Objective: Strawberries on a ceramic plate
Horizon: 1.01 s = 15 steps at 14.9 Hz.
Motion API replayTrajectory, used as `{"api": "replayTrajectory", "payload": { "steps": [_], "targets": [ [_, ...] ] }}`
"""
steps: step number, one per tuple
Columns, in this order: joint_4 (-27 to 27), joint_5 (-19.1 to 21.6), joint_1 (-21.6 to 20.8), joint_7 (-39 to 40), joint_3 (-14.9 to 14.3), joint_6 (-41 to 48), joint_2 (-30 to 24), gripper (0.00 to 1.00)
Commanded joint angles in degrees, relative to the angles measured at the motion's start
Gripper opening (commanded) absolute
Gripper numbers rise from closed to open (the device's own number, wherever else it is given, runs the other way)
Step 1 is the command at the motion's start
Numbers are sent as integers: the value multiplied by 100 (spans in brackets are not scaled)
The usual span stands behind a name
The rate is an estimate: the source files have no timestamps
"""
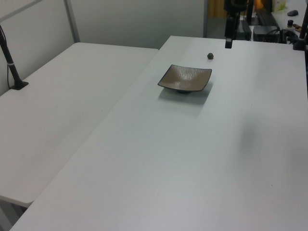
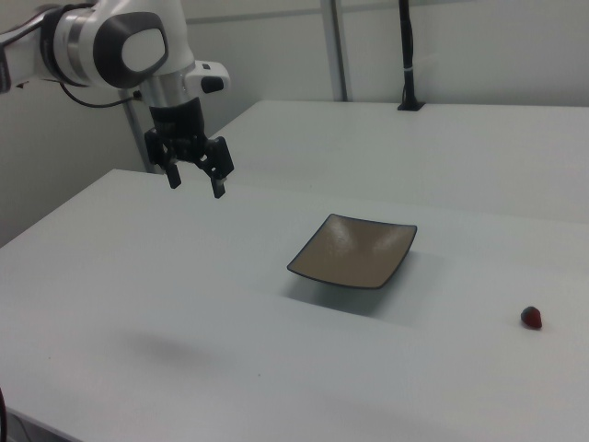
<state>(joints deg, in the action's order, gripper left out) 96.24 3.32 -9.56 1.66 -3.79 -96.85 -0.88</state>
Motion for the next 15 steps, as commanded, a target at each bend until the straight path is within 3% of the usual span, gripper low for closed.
{"api": "replayTrajectory", "payload": {
  "steps": [1, 11, 15],
  "targets": [
    [18, 29, 33, -8, -25, -123, -52, 100],
    [-35, 64, 287, 97, -25, -115, -87, 100],
    [-35, 73, 621, 1755, -16, -115, -43, 100]
  ]
}}
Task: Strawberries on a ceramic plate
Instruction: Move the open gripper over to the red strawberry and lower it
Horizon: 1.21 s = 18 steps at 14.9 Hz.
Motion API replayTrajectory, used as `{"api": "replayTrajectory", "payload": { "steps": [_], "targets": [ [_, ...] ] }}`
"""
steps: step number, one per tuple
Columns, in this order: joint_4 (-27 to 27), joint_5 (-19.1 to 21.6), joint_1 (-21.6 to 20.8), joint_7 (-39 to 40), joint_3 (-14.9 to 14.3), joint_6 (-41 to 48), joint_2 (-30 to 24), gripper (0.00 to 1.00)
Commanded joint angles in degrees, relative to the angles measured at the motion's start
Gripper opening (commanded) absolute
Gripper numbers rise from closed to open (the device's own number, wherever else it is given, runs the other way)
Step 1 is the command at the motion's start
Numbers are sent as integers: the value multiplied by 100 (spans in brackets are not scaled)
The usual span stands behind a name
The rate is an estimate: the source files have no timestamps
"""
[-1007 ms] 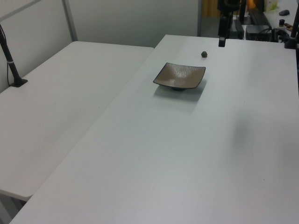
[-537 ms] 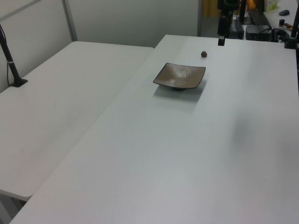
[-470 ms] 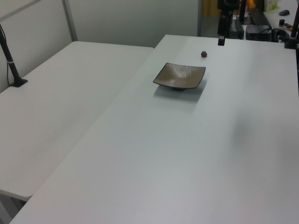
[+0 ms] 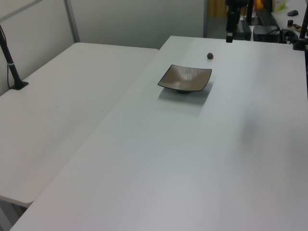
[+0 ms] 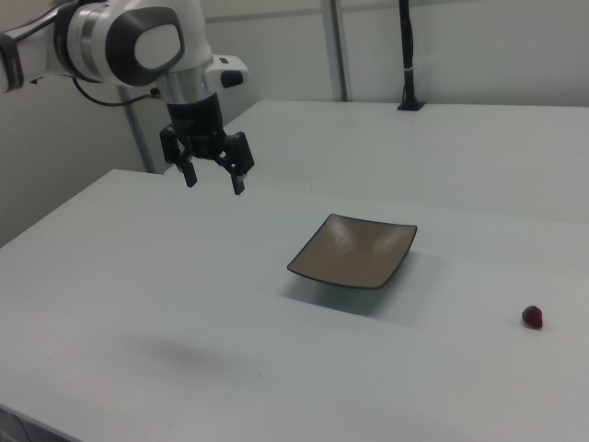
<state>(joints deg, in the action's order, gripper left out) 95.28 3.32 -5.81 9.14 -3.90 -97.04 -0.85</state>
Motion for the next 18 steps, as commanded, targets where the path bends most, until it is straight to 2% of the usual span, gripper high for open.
{"api": "replayTrajectory", "payload": {
  "steps": [1, 6, 11, 18],
  "targets": [
    [70, 64, 377, 1437, -6, -96, -47, 100],
    [70, -51, 1001, 2091, -15, -314, 137, 100],
    [70, -51, 1739, 2654, -15, -1404, 681, 100],
    [70, 45, 2460, 2584, -23, -3160, 1314, 100]
  ]
}}
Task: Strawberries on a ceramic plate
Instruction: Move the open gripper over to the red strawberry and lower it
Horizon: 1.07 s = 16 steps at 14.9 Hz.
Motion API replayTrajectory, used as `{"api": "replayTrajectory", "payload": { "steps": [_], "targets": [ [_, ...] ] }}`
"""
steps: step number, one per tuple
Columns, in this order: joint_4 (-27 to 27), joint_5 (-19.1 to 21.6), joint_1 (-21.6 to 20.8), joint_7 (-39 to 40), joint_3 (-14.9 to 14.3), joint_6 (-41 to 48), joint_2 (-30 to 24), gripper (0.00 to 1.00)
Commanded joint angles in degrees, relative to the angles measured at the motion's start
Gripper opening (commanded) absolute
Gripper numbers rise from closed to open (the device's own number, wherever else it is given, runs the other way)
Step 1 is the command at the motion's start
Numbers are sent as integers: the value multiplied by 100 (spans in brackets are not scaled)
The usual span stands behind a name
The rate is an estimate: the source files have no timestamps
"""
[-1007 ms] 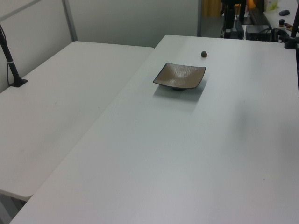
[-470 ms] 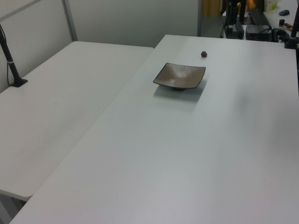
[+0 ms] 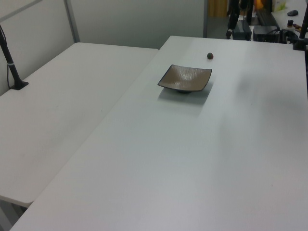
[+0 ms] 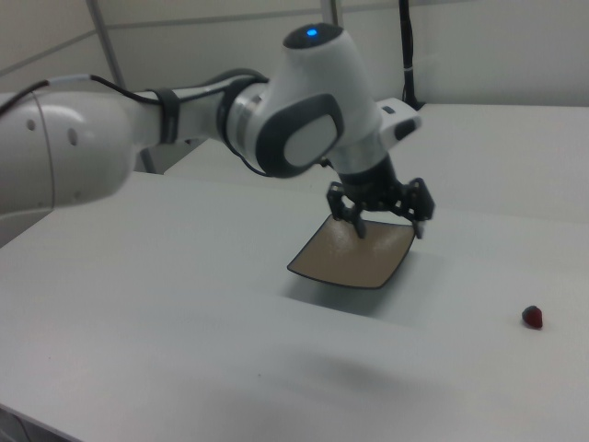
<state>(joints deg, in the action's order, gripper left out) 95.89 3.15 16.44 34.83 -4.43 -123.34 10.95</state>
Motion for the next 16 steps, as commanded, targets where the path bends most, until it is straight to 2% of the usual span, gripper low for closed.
{"api": "replayTrajectory", "payload": {
  "steps": [1, 6, 10, 11, 12, 15, 16],
  "targets": [
    [0, 115, 315, 7, 30, -715, 205, 100],
    [-211, 484, 544, -28, 21, -1806, 872, 100],
    [-422, 625, 632, -344, -5, -2588, 1417, 100],
    [-457, 643, 667, -406, -5, -2807, 1558, 99],
    [-545, 652, 693, -415, 4, -3027, 1707, 93],
    [-747, 809, 711, -468, 4, -3397, 2138, 92],
    [-782, 923, 702, -477, 4, -3529, 2244, 89]
  ]
}}
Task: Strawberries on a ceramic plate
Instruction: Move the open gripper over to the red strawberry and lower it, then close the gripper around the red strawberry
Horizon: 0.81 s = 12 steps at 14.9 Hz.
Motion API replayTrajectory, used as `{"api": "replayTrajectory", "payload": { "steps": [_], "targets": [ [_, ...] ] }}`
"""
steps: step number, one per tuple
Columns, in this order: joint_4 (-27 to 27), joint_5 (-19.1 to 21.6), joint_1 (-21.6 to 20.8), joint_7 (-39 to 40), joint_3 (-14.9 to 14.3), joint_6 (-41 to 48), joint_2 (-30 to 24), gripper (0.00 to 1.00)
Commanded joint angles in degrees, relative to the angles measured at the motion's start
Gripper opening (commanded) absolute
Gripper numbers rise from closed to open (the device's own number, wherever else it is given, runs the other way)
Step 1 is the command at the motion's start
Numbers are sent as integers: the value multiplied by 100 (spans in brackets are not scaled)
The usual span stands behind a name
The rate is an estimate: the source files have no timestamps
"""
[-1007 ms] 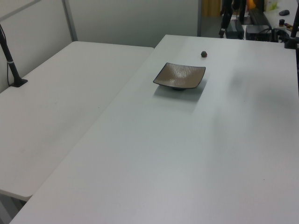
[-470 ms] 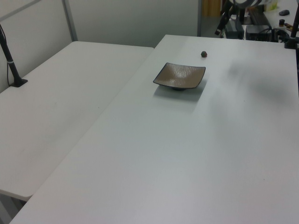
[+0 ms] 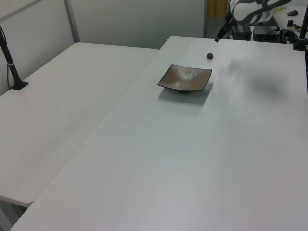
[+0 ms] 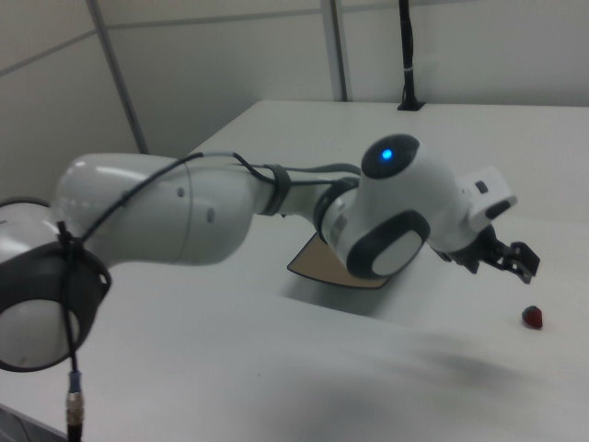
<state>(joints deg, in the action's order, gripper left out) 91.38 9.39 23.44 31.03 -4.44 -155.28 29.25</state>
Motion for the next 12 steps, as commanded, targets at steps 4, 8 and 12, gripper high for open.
{"api": "replayTrajectory", "payload": {
  "steps": [4, 8, 12],
  "targets": [
    [-576, 642, 3, -97, 5, -643, 819, 85],
    [-753, 669, 3, -97, 31, -1003, 1231, 78],
    [-762, 678, 3, -106, 92, -1451, 1461, 75]
  ]
}}
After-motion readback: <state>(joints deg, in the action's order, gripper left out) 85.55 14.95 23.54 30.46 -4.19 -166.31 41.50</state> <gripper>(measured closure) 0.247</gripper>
